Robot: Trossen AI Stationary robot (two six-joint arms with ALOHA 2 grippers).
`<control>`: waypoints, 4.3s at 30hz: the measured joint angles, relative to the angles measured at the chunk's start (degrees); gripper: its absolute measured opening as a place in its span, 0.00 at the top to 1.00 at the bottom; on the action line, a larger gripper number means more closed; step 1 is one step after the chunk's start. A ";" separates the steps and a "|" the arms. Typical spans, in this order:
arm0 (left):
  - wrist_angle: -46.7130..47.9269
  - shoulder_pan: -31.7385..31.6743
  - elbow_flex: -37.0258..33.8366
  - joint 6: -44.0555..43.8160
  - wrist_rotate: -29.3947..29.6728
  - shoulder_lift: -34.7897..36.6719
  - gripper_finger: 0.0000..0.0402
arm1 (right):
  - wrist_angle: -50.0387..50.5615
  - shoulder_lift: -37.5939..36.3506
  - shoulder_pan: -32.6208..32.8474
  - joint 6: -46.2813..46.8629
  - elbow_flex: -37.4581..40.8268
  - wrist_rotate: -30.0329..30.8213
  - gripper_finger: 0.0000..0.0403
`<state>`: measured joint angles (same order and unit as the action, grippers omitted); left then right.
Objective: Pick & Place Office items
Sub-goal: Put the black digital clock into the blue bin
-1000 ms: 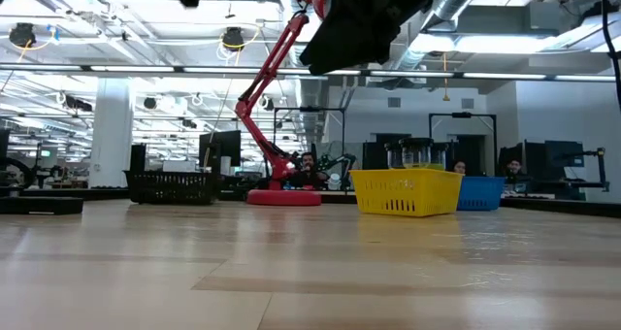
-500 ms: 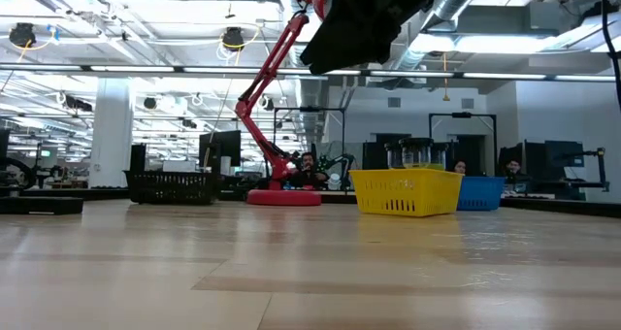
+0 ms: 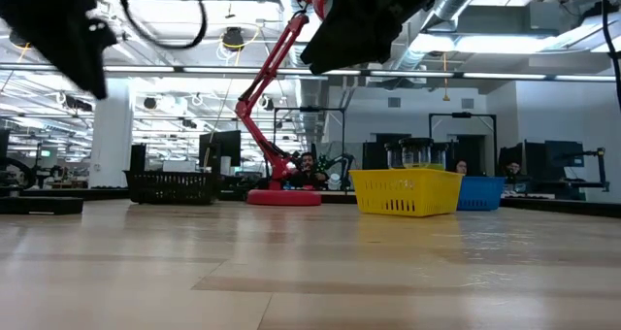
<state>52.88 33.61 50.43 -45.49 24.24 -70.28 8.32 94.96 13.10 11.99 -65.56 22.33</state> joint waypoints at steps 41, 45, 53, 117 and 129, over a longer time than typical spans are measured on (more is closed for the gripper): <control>-13.84 -13.11 -25.39 6.83 -16.95 0.58 0.63 | -0.09 -0.02 -0.04 0.02 -0.04 -0.02 0.58; -15.54 -13.81 -25.40 3.10 -16.02 1.85 0.60 | -0.56 -0.02 -0.19 0.02 -0.04 -0.02 0.58; -37.02 -13.77 -24.45 10.31 -9.01 6.47 0.63 | -1.46 -0.02 -0.89 0.02 -0.05 -0.02 0.58; -52.39 -9.01 -28.56 7.92 -1.41 -11.62 0.38 | -0.49 -0.04 -0.74 0.00 -0.07 -0.02 0.58; -52.43 -8.07 -28.71 7.67 0.21 -11.39 0.51 | -0.45 -0.04 -0.76 0.00 -0.04 0.00 0.58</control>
<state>0.45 25.54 21.71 -37.82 24.45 -81.67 7.87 94.91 12.34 11.99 -65.60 22.33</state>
